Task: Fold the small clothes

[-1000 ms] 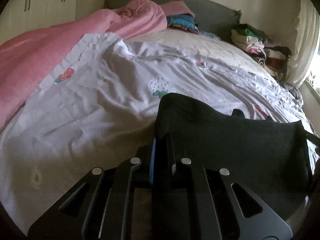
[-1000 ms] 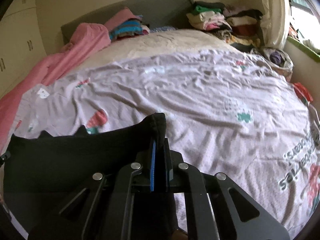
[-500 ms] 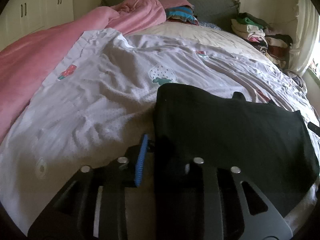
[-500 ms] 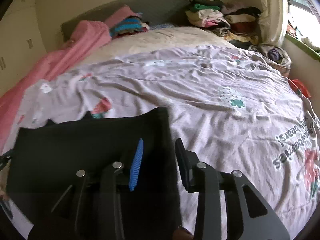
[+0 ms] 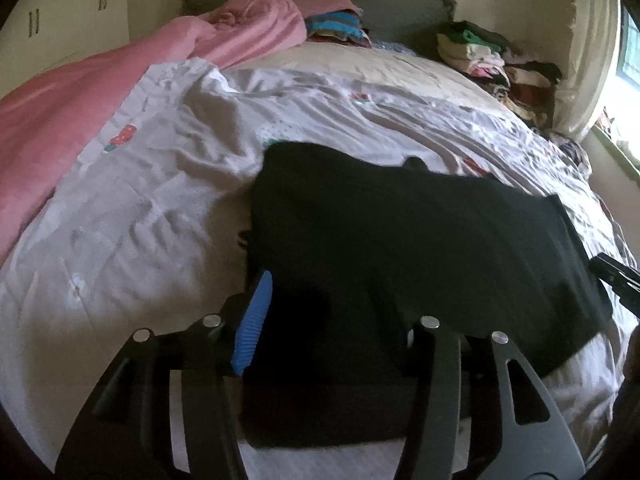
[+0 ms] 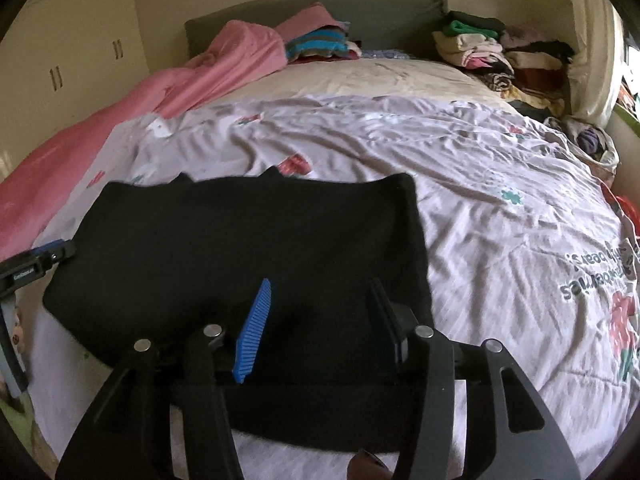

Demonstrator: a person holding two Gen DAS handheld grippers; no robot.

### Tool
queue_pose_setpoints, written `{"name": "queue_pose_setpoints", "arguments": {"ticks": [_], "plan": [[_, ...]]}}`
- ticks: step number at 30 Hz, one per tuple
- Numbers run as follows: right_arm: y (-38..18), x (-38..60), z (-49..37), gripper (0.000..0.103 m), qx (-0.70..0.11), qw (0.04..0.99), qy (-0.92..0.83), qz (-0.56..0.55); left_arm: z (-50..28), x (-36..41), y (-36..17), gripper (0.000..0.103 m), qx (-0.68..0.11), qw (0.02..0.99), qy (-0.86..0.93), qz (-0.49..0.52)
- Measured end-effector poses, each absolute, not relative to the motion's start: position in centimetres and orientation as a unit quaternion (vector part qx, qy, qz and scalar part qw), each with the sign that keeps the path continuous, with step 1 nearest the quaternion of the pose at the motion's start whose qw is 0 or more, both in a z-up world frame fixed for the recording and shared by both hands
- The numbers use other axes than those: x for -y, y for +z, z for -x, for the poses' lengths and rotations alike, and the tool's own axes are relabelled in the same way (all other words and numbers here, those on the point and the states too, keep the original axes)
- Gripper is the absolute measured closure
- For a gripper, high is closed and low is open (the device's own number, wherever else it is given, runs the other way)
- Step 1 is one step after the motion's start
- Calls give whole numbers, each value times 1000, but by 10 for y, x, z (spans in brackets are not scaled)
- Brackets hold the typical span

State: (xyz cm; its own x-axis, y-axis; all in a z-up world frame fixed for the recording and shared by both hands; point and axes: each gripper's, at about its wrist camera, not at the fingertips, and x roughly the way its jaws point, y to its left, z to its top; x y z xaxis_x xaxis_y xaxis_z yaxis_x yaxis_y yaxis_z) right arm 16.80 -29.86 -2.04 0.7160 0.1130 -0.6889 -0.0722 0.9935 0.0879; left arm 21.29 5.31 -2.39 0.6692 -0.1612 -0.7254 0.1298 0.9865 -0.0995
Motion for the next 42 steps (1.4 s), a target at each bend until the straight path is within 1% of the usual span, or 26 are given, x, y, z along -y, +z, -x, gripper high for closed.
{"name": "queue_pose_setpoints", "arguments": {"ticks": [2,6,9,11,15,24,29,33,37,42], "plan": [[-22,293,-163,53,-377,924,58,-25,-208,-47,-27,57,-405,911,-82,14],[-25,285,-156,52,-384,920,71,-20,-202,-40,-34,50,-421,903,-87,2],[-31,279,-152,47,-397,914,77,-22,-196,-39,-40,47,-431,899,-82,-2],[-36,278,-151,46,-407,910,77,-22,-192,-42,-42,46,-435,896,-84,8],[-45,282,-148,42,-421,904,68,-30,-185,-45,-46,46,-439,894,-85,20],[-57,287,-134,41,-429,901,60,-35,-172,-48,-50,45,-442,893,-84,24],[-58,288,-129,39,-429,901,57,-44,-166,-47,-52,43,-443,893,-76,14],[-58,288,-127,35,-429,900,57,-47,-161,-48,-53,40,-446,892,-71,12],[-58,287,-125,30,-430,900,58,-51,-158,-49,-53,40,-446,892,-68,12],[-57,287,-122,26,-431,899,60,-55,-153,-51,-51,40,-448,892,-65,13]]}}
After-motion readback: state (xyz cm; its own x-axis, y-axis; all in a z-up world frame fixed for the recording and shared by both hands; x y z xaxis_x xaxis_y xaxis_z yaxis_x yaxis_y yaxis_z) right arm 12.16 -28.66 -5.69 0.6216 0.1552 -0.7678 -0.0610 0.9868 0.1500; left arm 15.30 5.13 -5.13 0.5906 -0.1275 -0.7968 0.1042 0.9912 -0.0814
